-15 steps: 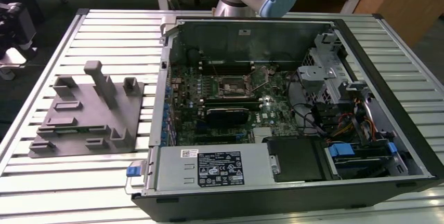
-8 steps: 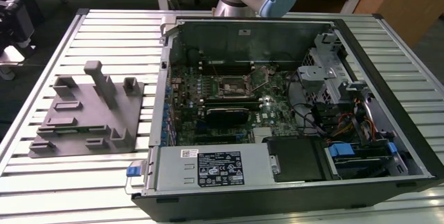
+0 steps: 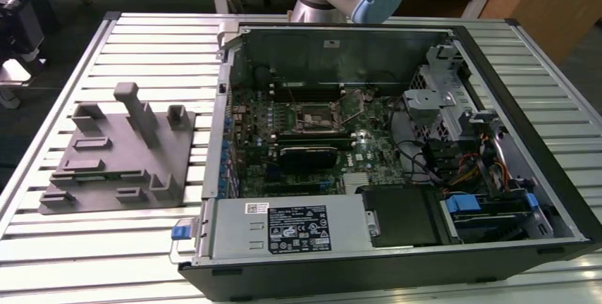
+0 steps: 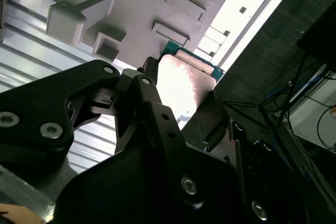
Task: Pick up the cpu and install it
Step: 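Pick up the cpu and move it towards the insertion slot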
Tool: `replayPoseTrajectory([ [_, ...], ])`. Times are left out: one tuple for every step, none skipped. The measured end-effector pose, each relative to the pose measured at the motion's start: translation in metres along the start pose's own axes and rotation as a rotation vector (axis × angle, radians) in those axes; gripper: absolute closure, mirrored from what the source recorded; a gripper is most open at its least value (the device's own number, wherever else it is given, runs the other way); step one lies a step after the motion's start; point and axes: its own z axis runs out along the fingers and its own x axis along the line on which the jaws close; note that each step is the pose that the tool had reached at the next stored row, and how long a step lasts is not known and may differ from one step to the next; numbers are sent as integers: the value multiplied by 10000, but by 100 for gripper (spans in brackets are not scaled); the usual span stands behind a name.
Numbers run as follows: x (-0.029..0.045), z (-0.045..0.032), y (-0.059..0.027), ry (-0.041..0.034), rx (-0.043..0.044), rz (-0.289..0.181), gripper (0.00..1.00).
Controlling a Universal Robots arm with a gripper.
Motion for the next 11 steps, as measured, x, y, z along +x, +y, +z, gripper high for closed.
replayPoseTrajectory([
  [0,-6,0,0,1,0,46],
  [0,-12,1,0,0,0,46],
  [0,-18,1,0,0,-1,46],
  [0,-24,1,0,0,0,46],
  [-1,-30,2,0,0,0,46],
  [-1,-36,2,1,0,0,46],
  [-1,-41,2,0,0,0,46],
  [-1,-45,3,0,0,0,46],
  [-1,-47,3,-2,-1,0,46],
  [-1,-51,3,0,0,0,46],
  [-1,-57,3,0,0,0,46],
])
